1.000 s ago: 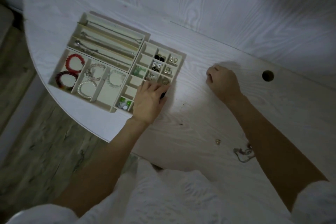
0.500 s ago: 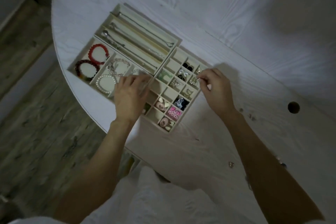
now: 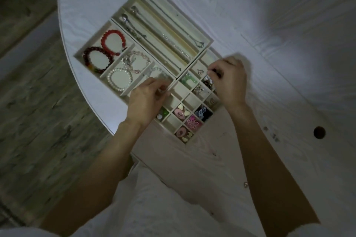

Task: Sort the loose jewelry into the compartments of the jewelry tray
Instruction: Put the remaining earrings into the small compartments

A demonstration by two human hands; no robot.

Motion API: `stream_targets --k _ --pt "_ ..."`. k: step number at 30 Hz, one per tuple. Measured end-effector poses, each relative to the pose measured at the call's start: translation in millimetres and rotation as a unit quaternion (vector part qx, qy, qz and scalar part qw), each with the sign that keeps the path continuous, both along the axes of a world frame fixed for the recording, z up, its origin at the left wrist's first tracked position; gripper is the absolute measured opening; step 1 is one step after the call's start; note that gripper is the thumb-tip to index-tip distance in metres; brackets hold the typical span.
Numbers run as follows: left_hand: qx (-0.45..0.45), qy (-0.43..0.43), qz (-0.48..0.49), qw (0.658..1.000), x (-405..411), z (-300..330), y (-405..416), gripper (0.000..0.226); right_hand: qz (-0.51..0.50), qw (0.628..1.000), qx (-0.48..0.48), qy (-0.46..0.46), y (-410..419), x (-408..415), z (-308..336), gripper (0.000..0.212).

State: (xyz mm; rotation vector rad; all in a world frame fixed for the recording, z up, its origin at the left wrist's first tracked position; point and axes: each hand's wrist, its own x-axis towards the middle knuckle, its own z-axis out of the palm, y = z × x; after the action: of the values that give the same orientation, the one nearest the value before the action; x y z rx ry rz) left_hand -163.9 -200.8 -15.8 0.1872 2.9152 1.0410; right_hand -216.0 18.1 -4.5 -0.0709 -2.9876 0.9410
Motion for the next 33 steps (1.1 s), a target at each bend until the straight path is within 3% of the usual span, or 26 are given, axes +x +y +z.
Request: stream_targets --k 9,16,23,33 --pt "0.008 -0.014 0.0 1.0 -2 2 -2 0.024 0.103 0.976 0.191 -0.037 -27 -22 2 0.02" --pt "0.008 -0.012 -0.005 1.0 -2 2 -3 0.025 0.058 0.992 0.112 -0.006 -32 -18 -6 0.019" --pt "0.007 -0.015 -0.004 1.0 -2 2 -3 0.024 0.09 0.978 0.186 0.002 -31 -16 -6 0.024" --pt "0.019 -0.008 -0.009 1.0 -2 0 -3 0.024 0.039 0.987 0.155 0.019 -34 -14 -9 0.01"
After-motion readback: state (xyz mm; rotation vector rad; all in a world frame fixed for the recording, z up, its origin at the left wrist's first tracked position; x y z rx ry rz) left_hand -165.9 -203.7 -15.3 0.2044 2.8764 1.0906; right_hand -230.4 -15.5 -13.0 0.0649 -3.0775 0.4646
